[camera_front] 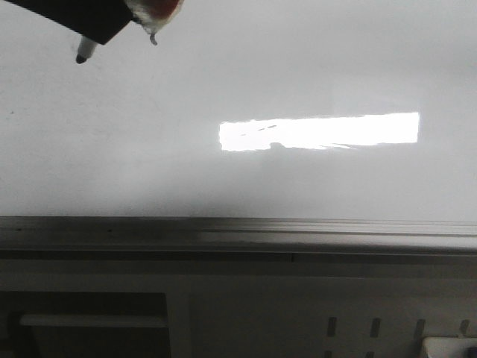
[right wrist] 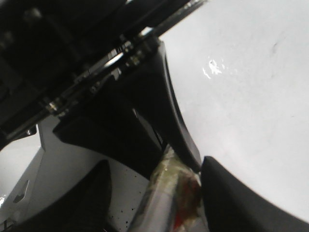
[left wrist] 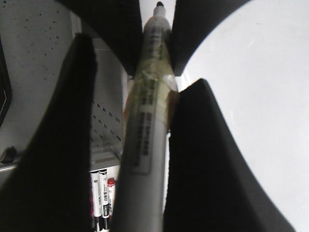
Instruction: Write number 3 on whiteboard
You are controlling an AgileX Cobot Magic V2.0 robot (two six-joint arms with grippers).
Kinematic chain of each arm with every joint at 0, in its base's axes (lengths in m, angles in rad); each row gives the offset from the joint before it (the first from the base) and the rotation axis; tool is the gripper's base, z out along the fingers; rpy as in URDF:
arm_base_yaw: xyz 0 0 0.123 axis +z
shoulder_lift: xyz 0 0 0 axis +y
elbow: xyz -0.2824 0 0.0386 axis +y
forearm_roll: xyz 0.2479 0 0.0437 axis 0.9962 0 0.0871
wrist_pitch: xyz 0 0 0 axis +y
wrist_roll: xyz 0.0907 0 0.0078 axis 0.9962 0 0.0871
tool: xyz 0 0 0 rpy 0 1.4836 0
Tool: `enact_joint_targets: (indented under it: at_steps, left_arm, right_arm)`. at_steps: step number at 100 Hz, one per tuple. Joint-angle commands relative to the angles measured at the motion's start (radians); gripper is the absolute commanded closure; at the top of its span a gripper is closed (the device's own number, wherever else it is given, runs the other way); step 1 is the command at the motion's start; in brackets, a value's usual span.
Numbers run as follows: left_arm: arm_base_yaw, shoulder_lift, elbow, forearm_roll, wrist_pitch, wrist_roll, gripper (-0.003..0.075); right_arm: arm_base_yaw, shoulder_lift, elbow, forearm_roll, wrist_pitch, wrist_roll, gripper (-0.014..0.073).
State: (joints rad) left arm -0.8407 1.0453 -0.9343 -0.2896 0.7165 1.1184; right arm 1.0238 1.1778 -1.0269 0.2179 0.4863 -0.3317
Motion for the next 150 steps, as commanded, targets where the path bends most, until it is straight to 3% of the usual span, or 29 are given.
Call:
enact_joint_targets:
  at_steps: [1, 27, 70, 85, 94, 109, 116, 130, 150]
  left_arm:
    - [-0.009, -0.019, -0.034, -0.024, -0.041, -0.004, 0.0741]
    - [-0.009, -0.019, -0.034, -0.024, -0.041, -0.004, 0.0741]
    - [-0.007, -0.019, -0.034, -0.024, -0.041, -0.004, 0.0741]
    - [-0.007, -0.019, -0.034, -0.024, -0.067, -0.022, 0.0737]
    - [-0.007, -0.026, -0.034, -0.024, -0.081, -0.039, 0.0653]
    - [-0.002, -0.053, -0.034, -0.017, -0.088, -0.141, 0.0309]
    - [0.011, -0.081, -0.034, -0.015, -0.095, -0.210, 0.0211]
    - [0.069, -0.170, -0.034, -0.015, -0.113, -0.345, 0.0222]
    - [0.224, -0.363, -0.004, -0.013, -0.121, -0.502, 0.0306]
  right_arm:
    - [0.003, -0.016, -0.036, 0.029, -0.110, -0.010, 0.0232]
    - [0.003, -0.016, -0.036, 0.031, -0.090, -0.010, 0.0244]
    - [0.003, -0.016, -0.036, 0.041, -0.088, -0.010, 0.0643]
    - [0.003, -0.016, -0.036, 0.041, -0.091, -0.010, 0.0665]
    - [0.003, -0.016, -0.036, 0.037, -0.106, -0.010, 0.0665]
    - [-0.001, -0.018, -0.036, 0.001, -0.150, -0.010, 0.0658]
    - [-0.001, -0.018, -0.036, -0.028, -0.171, -0.010, 0.0658]
    - [-0.032, -0.018, -0.036, -0.058, -0.204, -0.010, 0.0658]
    - [-0.180, -0.016, -0.036, -0.065, -0.277, -0.010, 0.0658]
